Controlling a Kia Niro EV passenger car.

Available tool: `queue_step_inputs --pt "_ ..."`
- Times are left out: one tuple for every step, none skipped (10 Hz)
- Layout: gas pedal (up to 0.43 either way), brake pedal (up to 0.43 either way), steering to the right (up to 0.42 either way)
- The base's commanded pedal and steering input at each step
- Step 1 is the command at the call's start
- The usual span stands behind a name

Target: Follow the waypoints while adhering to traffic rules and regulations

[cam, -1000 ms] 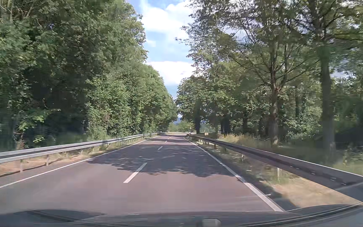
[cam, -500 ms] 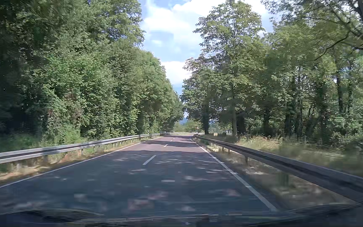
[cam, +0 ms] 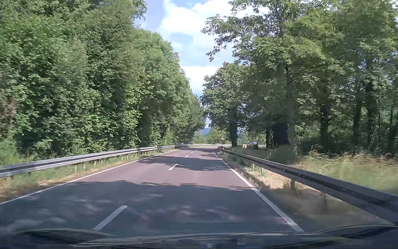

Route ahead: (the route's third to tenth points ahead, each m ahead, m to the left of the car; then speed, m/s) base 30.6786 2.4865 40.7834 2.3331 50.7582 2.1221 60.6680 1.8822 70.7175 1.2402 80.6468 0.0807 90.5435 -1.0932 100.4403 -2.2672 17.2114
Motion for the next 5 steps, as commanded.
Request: queue_step_inputs --pt "0.209 0.000 -0.006" --pt "0.209 0.000 -0.007" --pt "0.209 0.000 -0.007" --pt "0.209 0.000 -0.006" --pt "0.209 0.000 -0.006"
